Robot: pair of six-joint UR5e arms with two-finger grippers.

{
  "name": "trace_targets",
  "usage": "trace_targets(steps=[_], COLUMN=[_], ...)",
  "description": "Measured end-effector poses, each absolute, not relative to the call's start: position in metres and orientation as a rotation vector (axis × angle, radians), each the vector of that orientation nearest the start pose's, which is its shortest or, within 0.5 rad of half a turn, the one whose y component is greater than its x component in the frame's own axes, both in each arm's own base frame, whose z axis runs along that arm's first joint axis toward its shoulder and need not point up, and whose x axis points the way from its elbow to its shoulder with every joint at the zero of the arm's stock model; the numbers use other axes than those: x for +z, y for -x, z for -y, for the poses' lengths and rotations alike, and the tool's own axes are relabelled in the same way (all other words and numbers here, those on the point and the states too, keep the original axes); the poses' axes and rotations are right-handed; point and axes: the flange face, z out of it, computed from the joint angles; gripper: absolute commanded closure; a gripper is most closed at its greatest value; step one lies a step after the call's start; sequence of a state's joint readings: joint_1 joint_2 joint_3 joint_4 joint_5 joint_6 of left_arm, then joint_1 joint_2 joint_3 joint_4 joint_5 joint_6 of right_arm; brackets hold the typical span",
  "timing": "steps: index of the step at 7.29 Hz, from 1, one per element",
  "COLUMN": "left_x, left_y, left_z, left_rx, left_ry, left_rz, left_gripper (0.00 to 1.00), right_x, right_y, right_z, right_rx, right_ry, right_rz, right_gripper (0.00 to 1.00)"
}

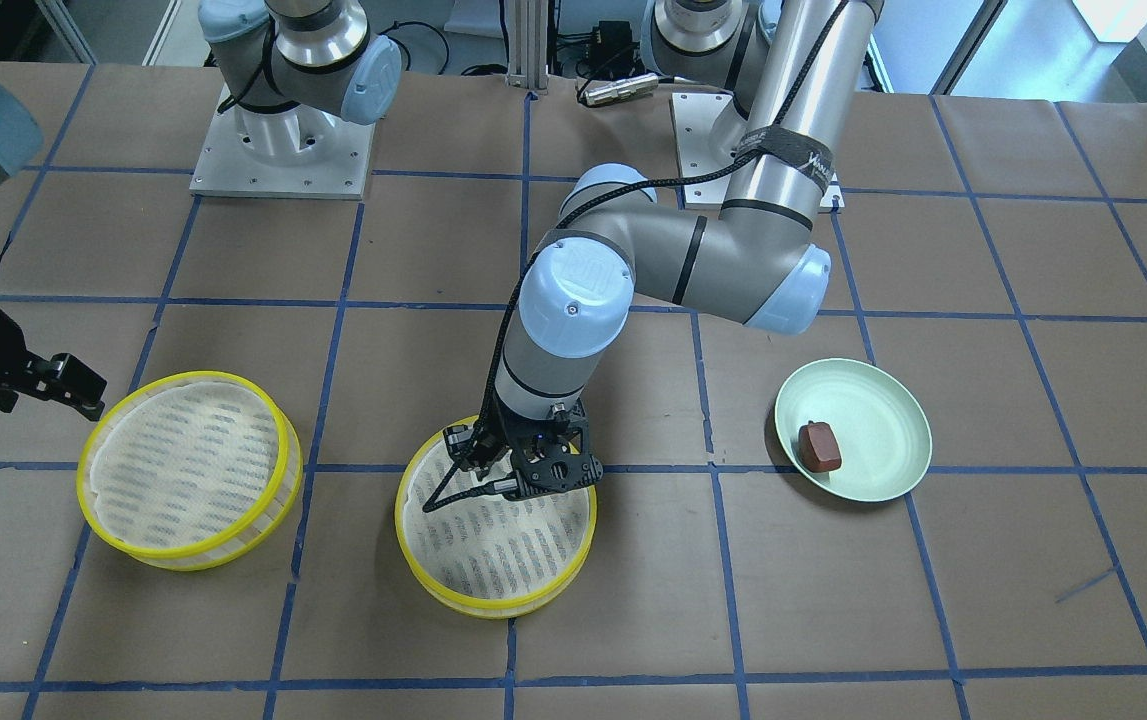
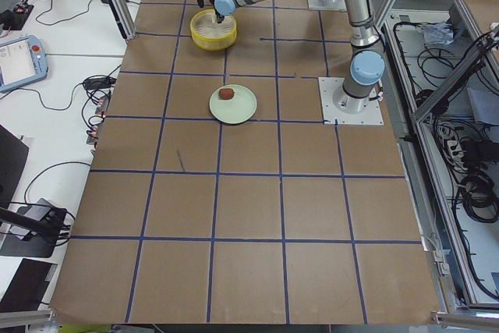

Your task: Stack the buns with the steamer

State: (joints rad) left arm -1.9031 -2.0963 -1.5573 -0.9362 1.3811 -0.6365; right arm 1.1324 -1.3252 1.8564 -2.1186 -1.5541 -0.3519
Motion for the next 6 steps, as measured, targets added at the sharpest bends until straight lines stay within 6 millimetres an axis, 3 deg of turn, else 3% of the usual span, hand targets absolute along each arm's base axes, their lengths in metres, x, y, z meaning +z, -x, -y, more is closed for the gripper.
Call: trace_targets(steps=[2, 3, 4, 5, 6], left_x=[0.256, 0.266, 0.28, 0.285, 0.28], left_y=[0.363, 0.363, 0.363, 0.361, 0.36], left_z=[0.581, 0.583, 0.584, 0.583, 0.583], left_rx=[-0.052, -0.082, -0.119, -0.137, -0.132], left_ry=[0.485, 0.478, 0.469, 0.469, 0.476], left_rz=[-3.335, -3.34, -3.345, -3.335, -3.318], left_gripper=[0.02, 0.01, 0.01, 0.01, 0.0], right_x=[0.253, 0.246, 0.24, 0.234, 0.231], right_y=[0.112, 0.112, 0.112, 0.113, 0.113], right_z=[0.555, 0.555, 0.556, 0.557, 0.557], right_rx=[-0.04, -0.041, -0.049, -0.044, -0.043], right_ry=[-0.075, -0.061, -0.056, -0.046, -0.03], right_rz=[-3.105, -3.1, -3.101, -3.099, -3.099], right_gripper=[0.03, 0.1, 0.11, 0.12, 0.2])
